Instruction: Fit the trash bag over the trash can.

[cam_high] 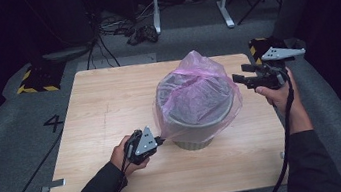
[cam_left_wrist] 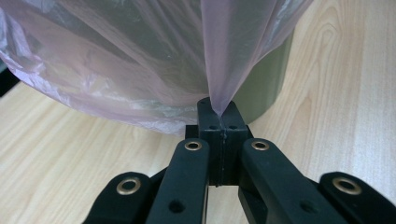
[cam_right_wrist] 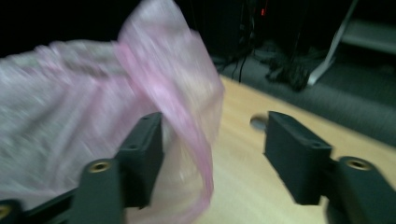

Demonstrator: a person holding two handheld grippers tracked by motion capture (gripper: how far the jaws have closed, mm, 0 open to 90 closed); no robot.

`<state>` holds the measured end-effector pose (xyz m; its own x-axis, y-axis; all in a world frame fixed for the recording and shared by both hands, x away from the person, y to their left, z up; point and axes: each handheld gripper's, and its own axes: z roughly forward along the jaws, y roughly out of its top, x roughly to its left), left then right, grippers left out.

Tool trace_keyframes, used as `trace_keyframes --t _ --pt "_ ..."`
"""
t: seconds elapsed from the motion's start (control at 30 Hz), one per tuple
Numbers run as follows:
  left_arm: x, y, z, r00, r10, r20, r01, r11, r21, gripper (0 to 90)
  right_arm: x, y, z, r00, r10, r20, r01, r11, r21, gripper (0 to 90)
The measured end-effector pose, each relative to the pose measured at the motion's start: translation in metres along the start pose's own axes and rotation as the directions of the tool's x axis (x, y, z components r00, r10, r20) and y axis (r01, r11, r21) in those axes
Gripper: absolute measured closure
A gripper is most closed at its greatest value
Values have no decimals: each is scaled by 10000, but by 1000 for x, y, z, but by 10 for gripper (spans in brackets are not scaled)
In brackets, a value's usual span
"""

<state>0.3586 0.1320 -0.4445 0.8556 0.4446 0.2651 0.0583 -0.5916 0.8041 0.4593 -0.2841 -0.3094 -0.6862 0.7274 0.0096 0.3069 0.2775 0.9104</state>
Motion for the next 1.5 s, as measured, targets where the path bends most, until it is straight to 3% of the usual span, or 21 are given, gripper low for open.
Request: trace_keyframes --t 0.07,0.17,0.23,0.33,0.4,0.43,0.53,0.63,0.73,0.87,1.07,1.2,1.37,1.43,1.47,1.5 --pt "1 0 0 10000 -30 0 30 10000 -35 900 7 12 -1 9987 -503 -101 499 9980 -378 361" --pt "2 0 2 9999 -91 50 91 10000 -29 900 20 28 14 9894 -1365 -491 1357 9905 -204 382" --pt "1 -1 4 10000 -52 18 52 10000 24 900 25 37 32 9804 -1665 -1054 1688 9856 137 394" --pt "2 -2 7 10000 -80 24 79 10000 49 900 24 44 55 9783 -1544 -1382 1658 9833 749 393" --pt "3 -3 8 9999 -101 21 101 9999 62 900 19 45 69 9824 -1358 -1280 1503 9823 1116 455" --pt "4 -3 8 9999 -112 14 112 9999 59 900 16 46 74 9834 -1309 -1255 1466 9813 1246 561" --pt "5 -5 8 9999 -140 19 139 9999 49 900 10 45 78 9881 -990 -1181 1112 9886 1018 773" --pt "7 -6 8 9997 -242 21 242 9997 45 900 8 44 82 9900 -1027 -964 1148 9849 1294 891" --pt "8 -7 9 9999 -150 25 150 9998 145 900 4 42 84 9955 -782 -527 845 9876 1325 900" --pt "9 -12 12 10000 -33 -14 34 9987 518 900 -8 37 88 9996 279 93 -289 9897 1401 900" --pt "13 -20 14 10000 -68 65 62 9963 862 900 -30 14 100 9894 1198 824 -1355 9651 2241 900" --pt "12 -24 18 9997 -66 242 40 9946 1038 900 -39 -6 106 9825 1753 637 -1858 9499 2515 900" --pt "7 -27 22 9992 -39 387 -8 9929 1194 900 -38 -26 115 9813 1903 305 -1901 9295 3162 884" --pt "6 -28 21 9996 -128 238 104 9952 971 900 -37 -30 112 9815 1889 301 -1890 9334 3049 852" --pt "6 -28 18 9995 -207 222 188 9965 811 888 -38 -30 109 9824 1839 325 -1855 9406 2845 770" --pt "6 -27 14 9985 -449 297 432 9976 546 815 -38 -29 105 9824 1826 388 -1863 9454 2673 736"
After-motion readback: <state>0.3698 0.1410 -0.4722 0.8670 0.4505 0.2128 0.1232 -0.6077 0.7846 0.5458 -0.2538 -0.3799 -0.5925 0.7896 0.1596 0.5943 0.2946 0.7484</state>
